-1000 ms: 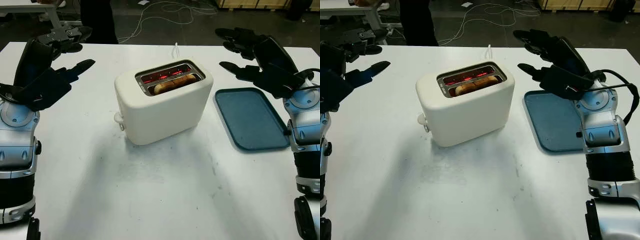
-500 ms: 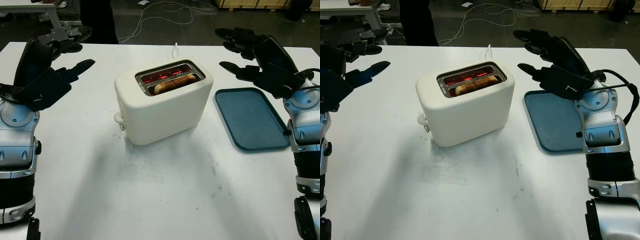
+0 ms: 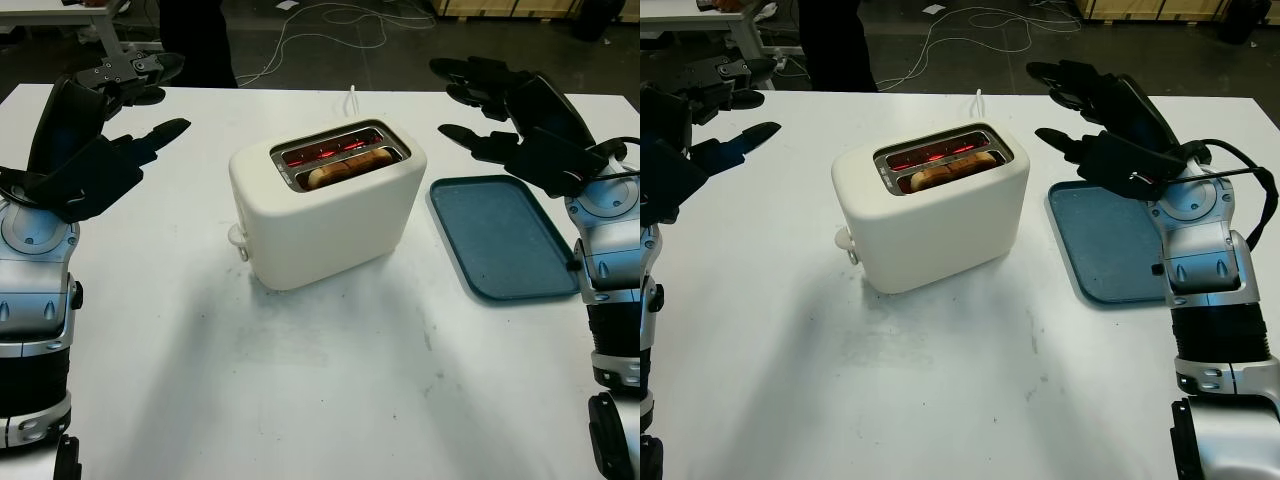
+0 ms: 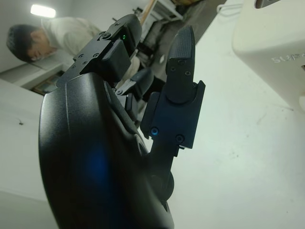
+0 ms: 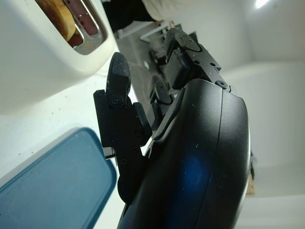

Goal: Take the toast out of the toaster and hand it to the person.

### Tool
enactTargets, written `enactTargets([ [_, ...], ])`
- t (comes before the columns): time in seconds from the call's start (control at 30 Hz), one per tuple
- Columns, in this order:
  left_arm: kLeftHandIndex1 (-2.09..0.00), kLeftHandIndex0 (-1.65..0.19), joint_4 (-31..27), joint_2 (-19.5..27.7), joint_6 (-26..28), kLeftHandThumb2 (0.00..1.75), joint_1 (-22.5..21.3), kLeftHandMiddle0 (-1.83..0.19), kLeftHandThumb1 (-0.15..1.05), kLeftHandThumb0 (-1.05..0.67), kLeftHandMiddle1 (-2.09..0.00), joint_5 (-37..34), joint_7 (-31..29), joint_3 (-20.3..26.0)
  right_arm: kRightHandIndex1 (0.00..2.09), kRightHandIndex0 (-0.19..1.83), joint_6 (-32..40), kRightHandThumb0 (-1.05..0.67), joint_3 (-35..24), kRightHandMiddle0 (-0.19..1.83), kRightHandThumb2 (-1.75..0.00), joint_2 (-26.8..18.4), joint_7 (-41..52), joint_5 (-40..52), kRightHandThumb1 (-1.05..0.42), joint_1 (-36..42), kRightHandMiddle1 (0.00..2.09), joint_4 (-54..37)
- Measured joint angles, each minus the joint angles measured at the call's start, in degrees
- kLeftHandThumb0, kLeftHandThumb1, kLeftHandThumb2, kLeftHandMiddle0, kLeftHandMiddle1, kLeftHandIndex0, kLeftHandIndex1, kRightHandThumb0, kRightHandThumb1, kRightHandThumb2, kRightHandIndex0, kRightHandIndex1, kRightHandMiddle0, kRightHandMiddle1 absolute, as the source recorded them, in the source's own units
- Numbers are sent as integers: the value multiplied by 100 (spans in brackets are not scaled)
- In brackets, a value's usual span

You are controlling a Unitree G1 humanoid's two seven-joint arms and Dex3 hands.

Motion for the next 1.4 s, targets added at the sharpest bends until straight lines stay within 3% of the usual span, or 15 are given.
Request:
enactTargets([
  [1.17, -10, -58, 86, 0, -106, 14, 2, -28, 92, -45, -83, -1, 7, 12, 1, 41, 0, -22, 25, 41, -35, 0, 0, -1, -92, 0, 0, 0],
  [1.4, -10, -57, 91, -39, -106, 13, 2, -26, 92, -39, -84, -46, 7, 16, 1, 41, -2, -21, 36, 42, -35, 0, 0, -2, -92, -1, 1, 0],
])
